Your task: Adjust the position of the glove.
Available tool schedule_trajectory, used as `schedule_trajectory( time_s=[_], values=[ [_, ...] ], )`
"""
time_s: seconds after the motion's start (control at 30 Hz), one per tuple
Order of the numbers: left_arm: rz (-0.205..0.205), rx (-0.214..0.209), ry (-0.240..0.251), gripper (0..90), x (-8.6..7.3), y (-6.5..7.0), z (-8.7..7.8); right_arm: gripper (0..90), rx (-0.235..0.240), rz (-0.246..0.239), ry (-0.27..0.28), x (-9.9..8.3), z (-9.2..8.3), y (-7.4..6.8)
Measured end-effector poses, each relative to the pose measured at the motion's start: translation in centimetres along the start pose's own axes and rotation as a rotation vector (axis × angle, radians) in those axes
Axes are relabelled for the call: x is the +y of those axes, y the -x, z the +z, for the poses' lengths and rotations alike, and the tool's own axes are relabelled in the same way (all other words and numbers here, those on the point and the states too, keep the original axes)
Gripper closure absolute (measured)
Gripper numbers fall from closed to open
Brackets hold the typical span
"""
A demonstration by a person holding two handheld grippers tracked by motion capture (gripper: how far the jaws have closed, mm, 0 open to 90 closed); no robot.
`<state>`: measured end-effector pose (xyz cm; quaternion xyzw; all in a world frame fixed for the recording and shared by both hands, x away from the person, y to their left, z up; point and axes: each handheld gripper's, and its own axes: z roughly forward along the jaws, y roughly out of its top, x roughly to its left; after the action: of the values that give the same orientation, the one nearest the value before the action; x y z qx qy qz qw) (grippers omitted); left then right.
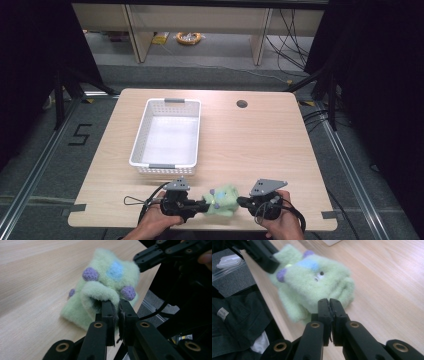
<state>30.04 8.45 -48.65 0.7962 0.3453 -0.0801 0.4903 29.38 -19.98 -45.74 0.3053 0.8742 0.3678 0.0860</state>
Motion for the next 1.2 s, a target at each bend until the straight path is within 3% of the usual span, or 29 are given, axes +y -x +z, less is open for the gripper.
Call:
schedule_trajectory(
  time_s=[0.27,0.33,0.4,0.6,0.7,0.73,0.77,0.8,0.83,0.87,0.93,0.97,1.0,1.03,1.07,1.13,1.2],
  values=[
    [-0.008,0.034,-0.051,81.1,-1.2,-0.4,1.2,88.2,0.028,0.020,-0.027,-0.5,0.9,0.9],
    [0.008,0.045,-0.054,79.9,-1.3,-0.6,1.3,88.1,0.031,0.032,-0.063,-0.7,1.1,0.9],
    [0.009,0.054,-0.051,79.4,-1.4,-0.5,1.2,88.0,0.028,0.031,-0.048,-0.9,1.3,0.9],
    [0.017,0.077,-0.048,75.6,-1.5,-0.9,1.1,86.6,0.055,0.038,-0.090,-1.6,1.6,0.9],
    [0.005,0.094,-0.042,66.3,-1.4,-1.0,0.8,81.9,0.061,0.057,-0.063,-1.7,1.5,0.9],
    [-0.015,0.086,-0.030,62.6,-1.2,-1.2,0.6,74.5,0.061,0.065,-0.059,-1.5,1.0,1.1],
    [-0.015,0.086,-0.030,58.5,-1.2,-1.2,0.6,74.5,0.061,0.065,-0.059,-1.5,1.0,1.1],
    [-0.051,0.083,-0.027,55.4,-1.2,-1.4,0.3,66.7,0.047,0.091,-0.031,-1.3,0.4,1.3],
    [-0.051,0.083,-0.027,53.2,-1.2,-1.4,0.3,66.7,0.047,0.091,-0.031,-1.3,0.4,1.3],
    [-0.077,0.101,-0.022,51.2,-1.1,-1.5,0.4,59.4,0.023,0.134,0.006,-1.0,0.1,1.7],
    [-0.091,0.118,-0.037,48.1,-1.0,-1.5,0.8,54.8,0.019,0.179,0.016,-0.7,0.3,2.1],
    [-0.091,0.118,-0.037,46.8,-1.0,-1.5,0.8,54.8,0.019,0.179,0.016,-0.7,0.3,2.1],
    [-0.108,0.098,-0.039,46.8,-1.1,-1.6,1.0,52.9,0.033,0.221,0.004,-0.5,0.5,2.0],
    [-0.115,0.105,-0.045,45.1,-1.0,-1.5,1.2,52.0,0.029,0.202,0.015,-0.4,0.9,2.3],
    [-0.119,0.099,-0.053,43.4,-0.9,-1.5,1.6,50.1,0.054,0.218,0.010,-0.2,1.6,2.3],
    [-0.127,0.115,-0.048,43.2,-0.8,-1.4,1.8,50.2,0.049,0.228,0.005,0.0,1.9,2.3],
    [-0.129,0.125,-0.055,43.4,-0.6,-1.5,2.0,50.1,0.054,0.232,-0.036,0.2,2.8,2.3]
  ],
)
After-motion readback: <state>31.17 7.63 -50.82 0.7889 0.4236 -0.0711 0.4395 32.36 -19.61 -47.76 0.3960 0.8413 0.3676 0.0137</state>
